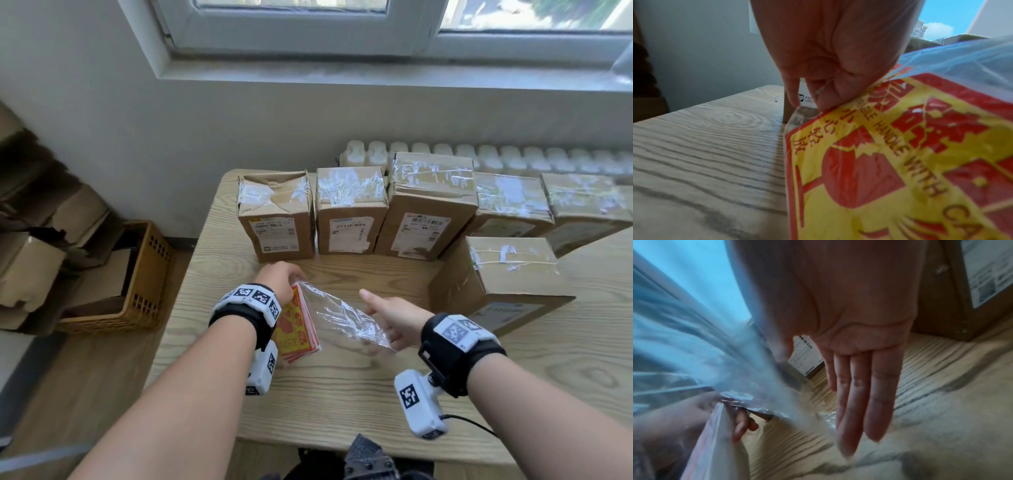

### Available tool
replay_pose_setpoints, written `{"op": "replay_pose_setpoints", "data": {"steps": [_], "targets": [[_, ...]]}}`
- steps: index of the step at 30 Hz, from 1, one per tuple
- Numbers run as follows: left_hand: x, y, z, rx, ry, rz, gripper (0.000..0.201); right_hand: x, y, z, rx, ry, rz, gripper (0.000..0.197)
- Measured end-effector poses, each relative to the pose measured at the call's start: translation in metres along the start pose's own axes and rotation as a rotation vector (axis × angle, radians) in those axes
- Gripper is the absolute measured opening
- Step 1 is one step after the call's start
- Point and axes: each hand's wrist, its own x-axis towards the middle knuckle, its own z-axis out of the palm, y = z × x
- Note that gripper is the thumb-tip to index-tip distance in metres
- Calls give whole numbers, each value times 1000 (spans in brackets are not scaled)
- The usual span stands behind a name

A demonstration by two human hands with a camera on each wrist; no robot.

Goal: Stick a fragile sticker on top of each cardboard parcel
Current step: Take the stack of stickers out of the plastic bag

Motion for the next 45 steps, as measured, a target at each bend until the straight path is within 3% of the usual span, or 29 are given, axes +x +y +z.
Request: {"op": "replay_pose_setpoints", "data": {"steps": [3, 7, 10, 13, 16, 21, 23, 26, 28, 32, 37, 39, 42, 45], "targets": [[4, -1, 1, 36, -5, 27, 54, 4, -2, 3, -31, -44, -28, 73], [8, -3, 2, 129, -33, 29, 59, 8, -4, -4, 13, -24, -198, 54], [10, -2, 3, 309, -87, 38, 46, 15, -2, -11, -90, 287, -330, 42], [9, -3, 12, 450, -92, 46, 48, 21, 3, -12, -324, 511, -324, 29], [12, -8, 21, 358, -23, -20, 60, 23, 8, -11, -424, 594, -277, 8], [9, -21, 24, 171, 1, -216, 58, 35, 13, -13, -316, 652, -249, 12], [8, -28, 29, 111, -1, -321, 57, 44, 14, -12, -9, 564, -182, 20], [5, -38, 34, 24, -48, -460, 54, 44, 13, -7, 555, 247, 30, 28], [4, -43, 39, -68, -42, -516, 52, 37, 15, -4, 633, 75, 79, 25], [4, -47, 45, -274, -16, -569, 48, 38, 20, 4, 577, -210, 13, 34], [4, -45, 48, -485, -114, -581, 42, 41, 16, 19, 442, -225, -2, 26], [4, -45, 51, -518, -150, -565, 37, 42, 16, 23, 484, -162, 31, 22], [7, -43, 58, -645, -204, -524, 24, 48, 20, 24, 332, 2, 21, 15], [6, -41, 56, -774, -262, -521, 18, 50, 19, 23, 266, -2, 13, 13]]}}
